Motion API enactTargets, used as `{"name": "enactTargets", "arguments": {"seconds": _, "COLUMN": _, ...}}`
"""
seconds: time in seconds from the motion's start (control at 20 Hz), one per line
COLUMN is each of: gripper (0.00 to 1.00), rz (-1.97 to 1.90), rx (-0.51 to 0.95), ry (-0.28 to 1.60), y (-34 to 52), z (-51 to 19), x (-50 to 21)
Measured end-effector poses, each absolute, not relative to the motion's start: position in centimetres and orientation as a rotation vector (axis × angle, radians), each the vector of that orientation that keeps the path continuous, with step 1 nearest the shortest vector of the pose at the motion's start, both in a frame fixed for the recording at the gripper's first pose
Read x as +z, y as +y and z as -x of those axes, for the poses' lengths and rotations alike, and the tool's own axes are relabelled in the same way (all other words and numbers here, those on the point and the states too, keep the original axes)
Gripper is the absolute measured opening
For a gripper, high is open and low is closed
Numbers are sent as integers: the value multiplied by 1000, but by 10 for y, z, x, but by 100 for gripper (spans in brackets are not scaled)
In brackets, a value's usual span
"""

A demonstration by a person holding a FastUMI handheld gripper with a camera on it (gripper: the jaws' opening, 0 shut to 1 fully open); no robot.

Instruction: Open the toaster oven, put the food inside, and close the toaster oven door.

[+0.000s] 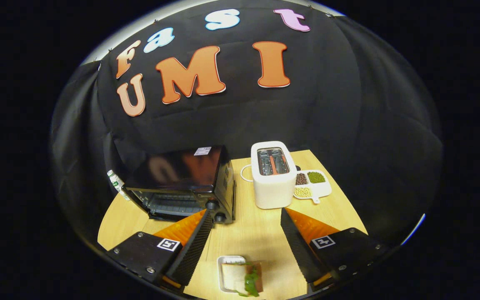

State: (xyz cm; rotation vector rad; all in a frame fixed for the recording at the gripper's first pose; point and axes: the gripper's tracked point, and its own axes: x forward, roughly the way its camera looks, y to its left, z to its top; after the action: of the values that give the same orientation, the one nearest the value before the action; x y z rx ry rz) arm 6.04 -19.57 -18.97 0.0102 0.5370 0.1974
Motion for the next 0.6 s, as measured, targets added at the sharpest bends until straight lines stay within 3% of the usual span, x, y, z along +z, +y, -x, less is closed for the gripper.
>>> {"name": "enactTargets", "arguments": {"seconds": 0.3, "gripper": 99, "rz": 2, "rx": 260, "ry": 737, "y": -240, "z": -39, "x": -227}}
{"name": "enactTargets", "arguments": {"seconds": 0.6, "gripper": 99, "rz": -88, "rx": 376, "ry": 1041, "y": -230, "z": 9, "x": -300}}
